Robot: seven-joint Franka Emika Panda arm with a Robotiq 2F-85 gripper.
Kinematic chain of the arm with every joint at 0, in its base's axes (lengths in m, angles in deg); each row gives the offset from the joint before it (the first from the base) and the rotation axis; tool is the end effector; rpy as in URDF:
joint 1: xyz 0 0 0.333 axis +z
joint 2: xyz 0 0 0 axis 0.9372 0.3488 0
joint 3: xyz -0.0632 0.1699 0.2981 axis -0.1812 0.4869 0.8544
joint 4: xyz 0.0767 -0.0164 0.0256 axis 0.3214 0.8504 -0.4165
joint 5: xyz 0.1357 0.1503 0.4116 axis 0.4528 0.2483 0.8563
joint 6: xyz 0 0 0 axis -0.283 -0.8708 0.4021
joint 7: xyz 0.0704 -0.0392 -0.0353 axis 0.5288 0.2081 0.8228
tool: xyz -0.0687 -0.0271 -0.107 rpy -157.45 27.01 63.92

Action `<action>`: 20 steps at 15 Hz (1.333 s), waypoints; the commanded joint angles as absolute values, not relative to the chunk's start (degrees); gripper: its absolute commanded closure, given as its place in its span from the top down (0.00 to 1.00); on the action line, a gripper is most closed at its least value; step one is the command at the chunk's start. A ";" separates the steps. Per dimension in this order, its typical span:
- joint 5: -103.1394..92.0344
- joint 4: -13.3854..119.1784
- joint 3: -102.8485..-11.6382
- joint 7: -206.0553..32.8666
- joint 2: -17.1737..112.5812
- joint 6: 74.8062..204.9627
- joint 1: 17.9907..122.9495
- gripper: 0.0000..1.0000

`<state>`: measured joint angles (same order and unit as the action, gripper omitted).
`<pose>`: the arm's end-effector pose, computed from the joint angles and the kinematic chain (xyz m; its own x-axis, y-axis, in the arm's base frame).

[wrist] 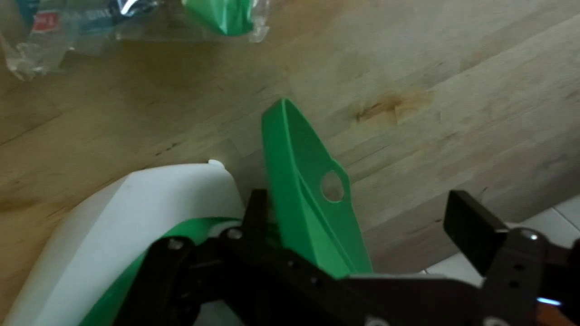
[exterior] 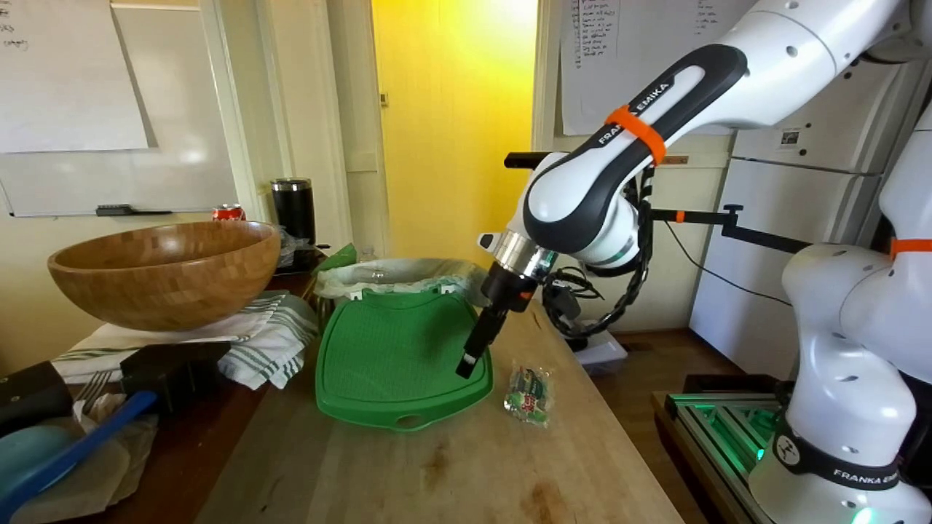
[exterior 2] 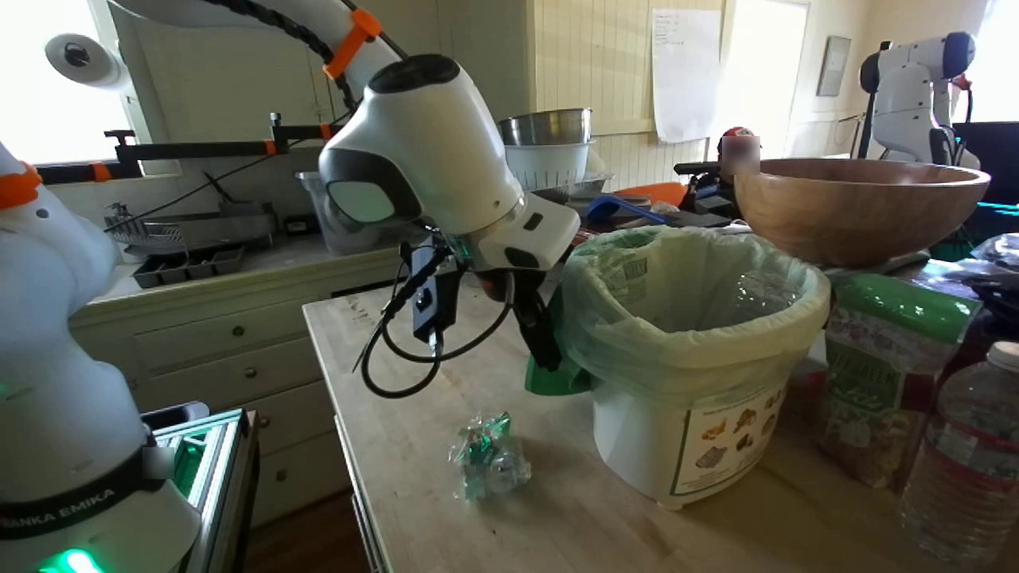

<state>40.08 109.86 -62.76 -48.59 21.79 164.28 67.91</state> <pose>0.4819 -0.1175 0.2964 0.8750 -0.3072 0.3741 -0.2001 -0.9332 -0.2984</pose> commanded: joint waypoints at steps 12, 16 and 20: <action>62.01 102.52 -64.19 -37.38 27.10 158.72 70.72 1.00; 64.35 101.75 -64.34 -35.51 27.87 155.76 70.46 1.00; 61.67 101.48 -63.91 -36.81 29.90 158.00 70.27 0.71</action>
